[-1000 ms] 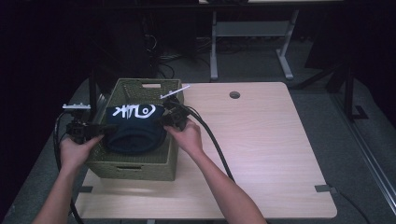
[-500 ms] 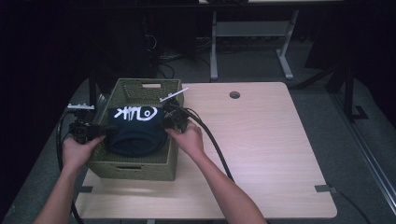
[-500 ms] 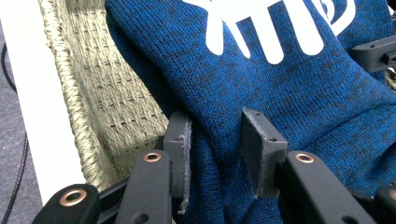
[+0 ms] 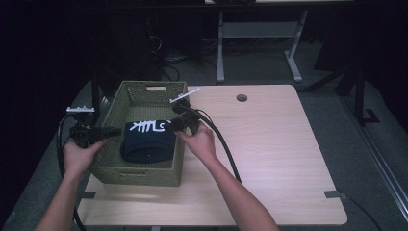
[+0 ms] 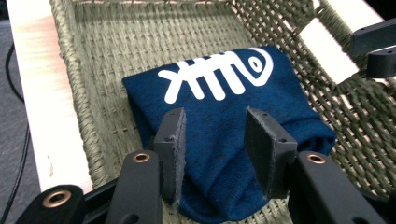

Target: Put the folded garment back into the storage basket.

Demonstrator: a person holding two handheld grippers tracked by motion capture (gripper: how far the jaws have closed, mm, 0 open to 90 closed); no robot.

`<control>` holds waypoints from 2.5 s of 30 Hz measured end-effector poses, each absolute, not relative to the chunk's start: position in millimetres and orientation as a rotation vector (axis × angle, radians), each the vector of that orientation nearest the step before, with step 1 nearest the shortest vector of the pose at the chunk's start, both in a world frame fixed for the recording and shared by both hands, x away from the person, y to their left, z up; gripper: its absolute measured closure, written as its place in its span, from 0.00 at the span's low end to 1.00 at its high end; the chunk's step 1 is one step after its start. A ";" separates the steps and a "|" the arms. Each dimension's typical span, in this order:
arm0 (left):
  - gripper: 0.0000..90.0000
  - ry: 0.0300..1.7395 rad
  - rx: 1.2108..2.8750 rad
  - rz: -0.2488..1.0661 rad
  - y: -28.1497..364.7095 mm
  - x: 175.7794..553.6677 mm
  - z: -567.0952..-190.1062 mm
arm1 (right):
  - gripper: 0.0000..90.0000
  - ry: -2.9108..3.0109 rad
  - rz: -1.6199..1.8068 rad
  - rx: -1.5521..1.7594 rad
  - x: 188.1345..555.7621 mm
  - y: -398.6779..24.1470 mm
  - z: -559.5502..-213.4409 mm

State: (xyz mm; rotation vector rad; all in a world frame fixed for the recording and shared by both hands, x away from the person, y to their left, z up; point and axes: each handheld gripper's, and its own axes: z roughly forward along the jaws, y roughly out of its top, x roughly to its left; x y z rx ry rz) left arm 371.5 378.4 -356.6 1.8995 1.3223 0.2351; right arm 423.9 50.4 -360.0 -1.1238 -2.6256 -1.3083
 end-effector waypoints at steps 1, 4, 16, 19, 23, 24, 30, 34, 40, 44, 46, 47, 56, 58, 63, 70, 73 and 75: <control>0.64 1.314 1.895 0.237 377.9 370.4 -355.6 | 0.63 -2.614 -1.322 -1.124 424.0 48.3 -359.4; 0.64 1.299 1.888 0.240 377.0 367.8 -353.1 | 0.62 -2.582 -1.349 -1.120 423.2 42.7 -357.4; 0.58 1.252 1.851 0.246 371.2 360.8 -344.5 | 0.59 -2.497 -1.408 -1.086 423.2 25.6 -351.6; 0.56 1.242 1.856 0.252 368.3 357.8 -340.6 | 0.58 -2.491 -1.419 -1.077 422.6 21.5 -349.0; 0.54 1.223 1.855 0.259 364.0 354.5 -337.0 | 0.57 -2.486 -1.432 -1.068 421.9 15.4 -346.4; 0.54 1.219 1.852 0.259 361.9 353.7 -335.9 | 0.57 -2.483 -1.437 -1.066 422.0 13.8 -346.1; 0.49 1.182 1.845 0.261 351.5 351.8 -329.9 | 0.54 -2.467 -1.447 -1.062 423.5 4.1 -344.3; 0.47 1.172 1.851 0.261 344.7 352.2 -328.3 | 0.52 -2.463 -1.449 -1.063 424.6 -4.7 -343.3; 0.44 1.169 1.856 0.263 337.9 351.9 -328.4 | 0.48 -2.460 -1.462 -1.080 425.3 -19.3 -340.0; 0.42 1.169 1.855 0.268 334.2 350.9 -327.6 | 0.45 -2.458 -1.466 -1.084 426.0 -27.8 -338.5; 0.42 1.160 1.860 0.266 331.9 350.6 -327.6 | 0.44 -2.457 -1.473 -1.081 426.1 -31.4 -338.3; 0.42 1.158 1.861 0.267 330.7 350.4 -327.4 | 0.44 -2.454 -1.476 -1.082 426.2 -32.8 -338.3; 0.40 1.148 1.842 0.266 318.6 347.6 -328.4 | 0.40 -2.442 -1.487 -1.075 425.5 -45.9 -341.3; 0.40 1.142 1.845 0.264 314.6 346.5 -327.8 | 0.40 -2.441 -1.491 -1.079 425.5 -50.4 -341.2; 0.37 1.129 1.839 0.257 306.2 345.3 -327.9 | 0.39 -2.444 -1.489 -1.085 424.4 -60.6 -341.2; 0.38 1.112 1.835 0.246 298.0 345.0 -330.1 | 0.37 -2.442 -1.479 -1.117 423.1 -75.0 -341.5; 0.37 1.105 1.837 0.241 294.4 345.8 -330.5 | 0.37 -2.437 -1.491 -1.122 422.2 -80.7 -342.7; 0.36 1.099 1.832 0.232 291.5 346.5 -330.8 | 0.37 -2.438 -1.484 -1.128 421.4 -84.0 -343.6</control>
